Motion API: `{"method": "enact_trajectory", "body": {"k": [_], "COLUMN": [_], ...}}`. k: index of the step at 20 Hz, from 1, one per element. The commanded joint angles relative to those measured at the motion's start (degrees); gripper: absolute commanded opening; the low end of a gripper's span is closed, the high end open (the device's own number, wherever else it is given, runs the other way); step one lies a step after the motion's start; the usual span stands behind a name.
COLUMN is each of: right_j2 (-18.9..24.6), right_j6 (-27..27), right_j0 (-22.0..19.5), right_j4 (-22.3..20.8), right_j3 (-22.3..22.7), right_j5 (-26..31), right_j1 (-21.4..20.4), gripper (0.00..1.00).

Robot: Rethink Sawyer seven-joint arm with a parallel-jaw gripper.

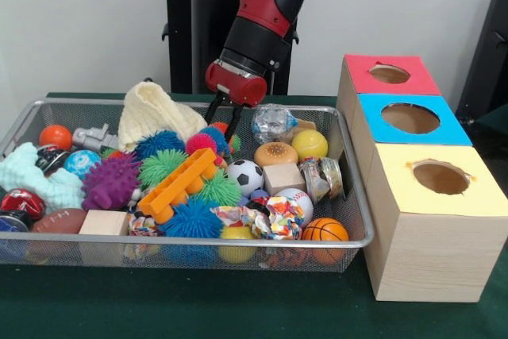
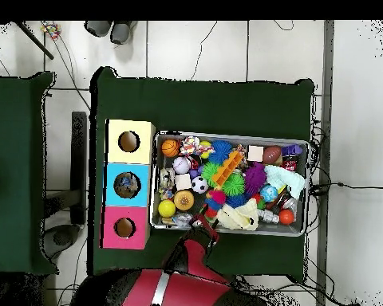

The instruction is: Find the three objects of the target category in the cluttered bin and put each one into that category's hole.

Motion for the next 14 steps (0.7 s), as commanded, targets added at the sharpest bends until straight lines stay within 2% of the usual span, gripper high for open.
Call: {"method": "enact_trajectory", "body": {"k": [1, 7, 14], "right_j2": [6.7, 6.0, 7.2], "right_j6": [24.1, 24.9, 25.8], "right_j0": [-4.4, -7.8, -7.9], "right_j4": [5.2, 3.8, 5.9], "right_j3": [5.8, 6.3, 6.9], "right_j5": [6.3, 4.6, 4.5], "right_j1": [11.4, 12.1, 11.6], "gripper": [1.0, 1.0, 1.0]}}
